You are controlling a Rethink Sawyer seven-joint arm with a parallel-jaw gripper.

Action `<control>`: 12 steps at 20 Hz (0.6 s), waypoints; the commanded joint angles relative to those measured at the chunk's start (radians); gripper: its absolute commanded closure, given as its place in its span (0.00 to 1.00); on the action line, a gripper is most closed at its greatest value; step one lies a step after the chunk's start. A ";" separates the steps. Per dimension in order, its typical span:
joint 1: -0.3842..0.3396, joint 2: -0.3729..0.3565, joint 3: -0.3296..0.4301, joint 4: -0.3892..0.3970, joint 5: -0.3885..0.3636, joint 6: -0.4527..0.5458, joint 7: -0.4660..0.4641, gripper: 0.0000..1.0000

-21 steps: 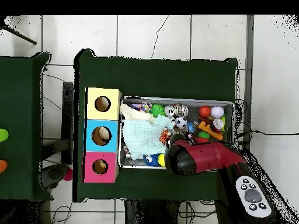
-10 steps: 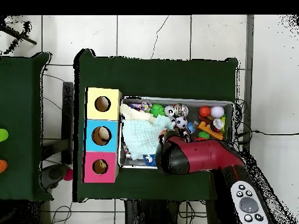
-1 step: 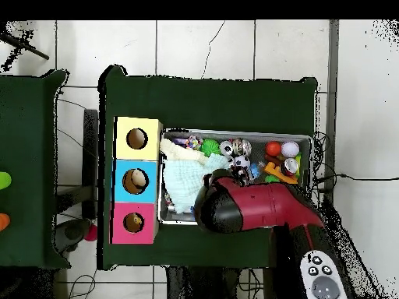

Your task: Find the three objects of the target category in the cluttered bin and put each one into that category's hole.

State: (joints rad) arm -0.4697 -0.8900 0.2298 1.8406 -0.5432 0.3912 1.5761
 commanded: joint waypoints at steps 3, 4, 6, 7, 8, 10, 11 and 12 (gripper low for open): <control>-0.034 0.123 0.008 0.062 -0.046 -0.124 0.089 0.00; -0.035 0.137 0.004 0.059 -0.057 -0.138 0.085 0.00; -0.035 0.157 -0.003 0.055 -0.072 -0.152 0.074 0.00; -0.035 0.165 -0.007 0.055 -0.075 -0.160 0.072 0.00; -0.037 0.179 -0.011 0.054 -0.079 -0.175 0.072 0.00; -0.036 0.190 -0.017 0.054 -0.082 -0.184 0.066 0.00; -0.036 0.192 -0.019 0.055 -0.079 -0.188 0.067 0.00; -0.037 0.196 -0.020 0.058 -0.076 -0.195 0.070 0.00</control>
State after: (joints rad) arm -0.4874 -0.7755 0.2214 1.8442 -0.5439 0.2326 1.5761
